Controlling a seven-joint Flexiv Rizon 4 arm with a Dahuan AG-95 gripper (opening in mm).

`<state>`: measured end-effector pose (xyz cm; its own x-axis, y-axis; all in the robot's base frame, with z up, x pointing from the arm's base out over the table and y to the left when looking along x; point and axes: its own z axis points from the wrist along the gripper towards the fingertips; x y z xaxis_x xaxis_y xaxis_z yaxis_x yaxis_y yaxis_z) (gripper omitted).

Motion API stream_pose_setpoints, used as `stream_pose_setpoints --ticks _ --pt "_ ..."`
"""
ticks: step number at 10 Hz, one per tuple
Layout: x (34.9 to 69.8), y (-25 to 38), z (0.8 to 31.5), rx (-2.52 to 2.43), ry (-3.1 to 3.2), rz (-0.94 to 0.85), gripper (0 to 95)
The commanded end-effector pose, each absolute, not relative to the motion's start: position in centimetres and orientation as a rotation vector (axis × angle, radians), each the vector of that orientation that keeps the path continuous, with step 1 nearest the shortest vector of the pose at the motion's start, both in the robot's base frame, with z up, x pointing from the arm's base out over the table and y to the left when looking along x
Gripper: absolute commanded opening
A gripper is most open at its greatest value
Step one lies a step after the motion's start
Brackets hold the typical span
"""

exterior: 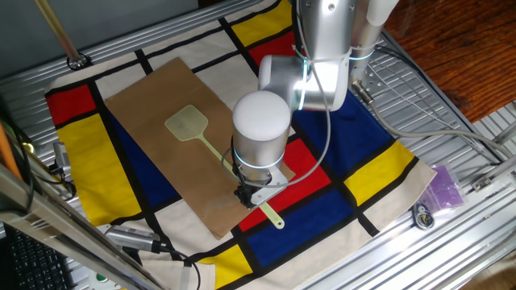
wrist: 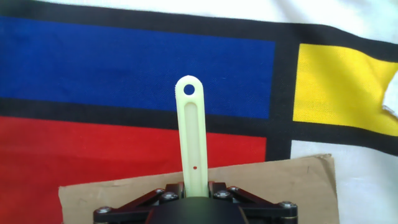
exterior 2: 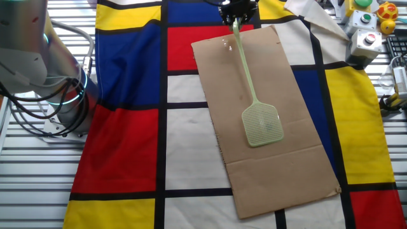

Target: Swat with a flyswatter

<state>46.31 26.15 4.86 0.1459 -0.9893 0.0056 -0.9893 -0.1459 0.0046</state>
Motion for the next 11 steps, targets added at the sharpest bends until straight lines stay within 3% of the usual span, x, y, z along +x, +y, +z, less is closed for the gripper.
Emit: stream_pose_setpoints --ticks 1,4,5,6,7,11 --pt "46.30 26.12 4.88 2.372 -2.053 0.007 0.0" --pt "46.30 26.12 4.88 2.385 -2.039 0.011 0.0" --pt "46.30 26.12 4.88 2.393 -2.032 0.013 19.0" --pt "46.31 26.12 4.88 2.396 -2.029 0.013 19.0" --pt "46.31 26.12 4.89 2.397 -2.027 0.014 38.0" --pt "46.51 26.29 5.15 2.381 -2.039 0.017 38.0"
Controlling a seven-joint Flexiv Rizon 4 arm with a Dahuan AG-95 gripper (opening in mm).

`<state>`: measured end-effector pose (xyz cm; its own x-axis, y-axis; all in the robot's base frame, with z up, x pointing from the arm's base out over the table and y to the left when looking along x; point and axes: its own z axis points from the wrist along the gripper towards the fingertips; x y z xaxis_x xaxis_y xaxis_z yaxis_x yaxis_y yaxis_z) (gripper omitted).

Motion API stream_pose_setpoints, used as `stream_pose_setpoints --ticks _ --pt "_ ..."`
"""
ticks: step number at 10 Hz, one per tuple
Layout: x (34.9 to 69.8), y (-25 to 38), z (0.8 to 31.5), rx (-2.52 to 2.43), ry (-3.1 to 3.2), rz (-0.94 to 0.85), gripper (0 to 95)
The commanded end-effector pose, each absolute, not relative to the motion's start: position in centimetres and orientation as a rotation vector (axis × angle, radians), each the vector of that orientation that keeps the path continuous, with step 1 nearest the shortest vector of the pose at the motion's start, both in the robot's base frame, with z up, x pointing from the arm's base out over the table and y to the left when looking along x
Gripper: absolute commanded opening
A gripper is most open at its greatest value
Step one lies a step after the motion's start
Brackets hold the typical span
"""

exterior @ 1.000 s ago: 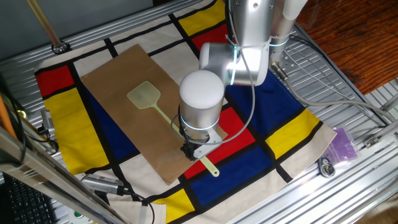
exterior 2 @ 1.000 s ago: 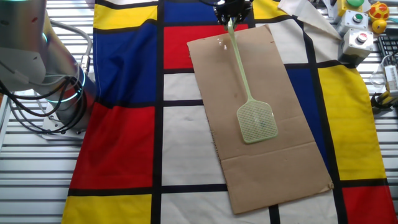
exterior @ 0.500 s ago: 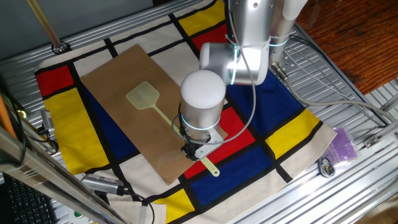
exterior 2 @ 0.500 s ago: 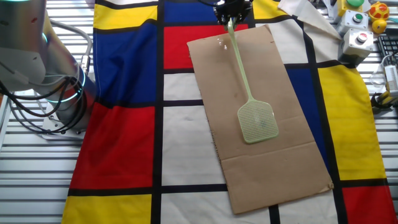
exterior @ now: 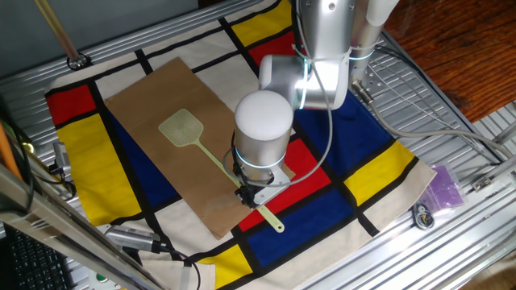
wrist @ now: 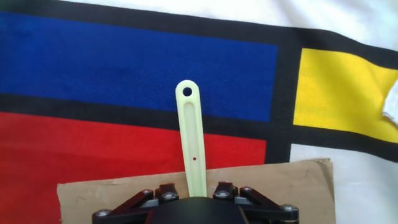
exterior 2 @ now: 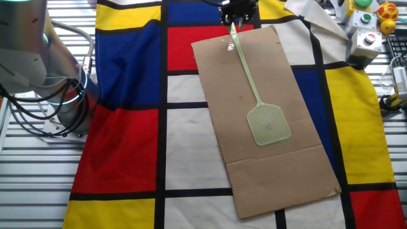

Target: Swat with a flyswatter

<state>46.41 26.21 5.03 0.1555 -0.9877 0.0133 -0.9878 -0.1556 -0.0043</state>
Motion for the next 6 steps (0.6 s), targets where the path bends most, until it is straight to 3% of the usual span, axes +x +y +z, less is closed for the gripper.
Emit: stream_pose_setpoints --ticks 1,6 --pt "46.60 26.36 5.24 2.379 -2.038 0.017 38.0" --pt "46.86 26.79 6.14 2.367 -2.035 0.036 38.0"
